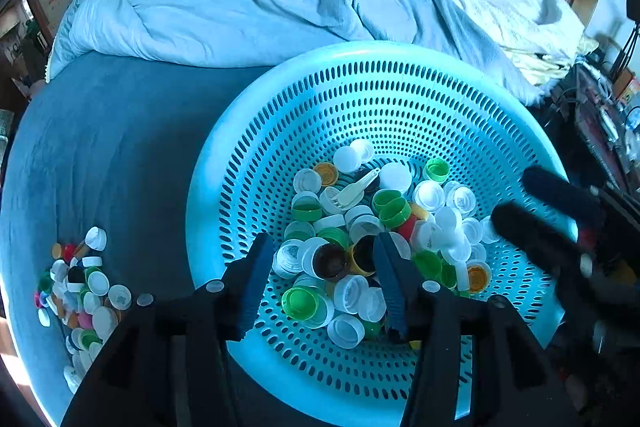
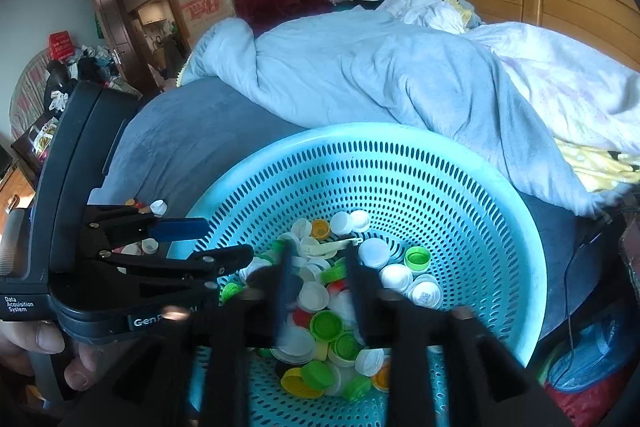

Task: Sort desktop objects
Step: 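Grasp a white cap with the left tool while the right tool grasps a white cap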

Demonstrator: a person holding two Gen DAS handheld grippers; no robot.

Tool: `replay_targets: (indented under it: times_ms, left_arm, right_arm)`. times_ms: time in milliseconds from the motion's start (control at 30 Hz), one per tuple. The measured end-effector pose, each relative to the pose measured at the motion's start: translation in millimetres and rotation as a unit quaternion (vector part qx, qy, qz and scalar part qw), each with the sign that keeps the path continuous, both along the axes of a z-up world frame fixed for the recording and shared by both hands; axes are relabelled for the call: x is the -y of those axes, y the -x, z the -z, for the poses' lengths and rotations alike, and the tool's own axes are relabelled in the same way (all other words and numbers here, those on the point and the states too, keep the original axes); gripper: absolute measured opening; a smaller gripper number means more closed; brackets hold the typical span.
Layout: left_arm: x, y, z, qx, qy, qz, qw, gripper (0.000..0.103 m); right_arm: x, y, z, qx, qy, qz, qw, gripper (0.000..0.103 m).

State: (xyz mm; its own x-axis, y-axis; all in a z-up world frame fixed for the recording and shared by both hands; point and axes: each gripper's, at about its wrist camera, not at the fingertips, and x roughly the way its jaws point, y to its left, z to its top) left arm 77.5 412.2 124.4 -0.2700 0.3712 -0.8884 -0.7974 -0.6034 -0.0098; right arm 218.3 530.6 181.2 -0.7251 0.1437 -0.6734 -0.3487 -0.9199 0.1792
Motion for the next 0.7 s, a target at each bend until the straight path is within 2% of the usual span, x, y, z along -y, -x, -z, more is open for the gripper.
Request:
replay_targets:
  times_ms: [67,167,267,333,367,467,567,633,700]
  left_arm:
    - [11,1,-7,-0.003,-0.017,0.003,0.9998,0.046]
    - [51,4,-26,-0.031,-0.066,0.000,0.9973,0.046]
    - [126,17,-38,-0.069,-0.115,-0.037,0.9903,0.048]
    - [191,31,-32,-0.098,-0.130,-0.089,0.9827,0.049]
    - [218,38,-27,-0.099,-0.133,-0.111,0.9799,0.049]
    - [311,60,4,-0.104,-0.107,-0.191,0.9701,0.049]
    - [392,81,40,-0.098,-0.069,-0.274,0.9543,0.049]
    - [429,92,64,-0.074,-0.058,-0.316,0.9441,0.049]
    - [446,98,82,-0.057,-0.061,-0.325,0.9421,0.049]
  right_arm:
    - [6,0,-5,-0.005,-0.009,0.001,1.000,0.074]
    - [20,-4,-20,-0.034,-0.019,-0.006,0.999,0.075]
    - [43,-5,-29,-0.054,-0.037,-0.026,0.998,0.077]
    - [58,-2,-29,-0.059,-0.041,-0.048,0.996,0.077]
    - [68,-1,-28,-0.062,-0.042,-0.062,0.995,0.077]
    - [103,5,-21,-0.075,-0.060,-0.099,0.990,0.078]
    - [133,11,-12,-0.073,-0.088,-0.119,0.986,0.089]
    - [150,16,-7,-0.064,-0.108,-0.134,0.983,0.089]
    - [168,24,-1,-0.052,-0.111,-0.163,0.979,0.089]
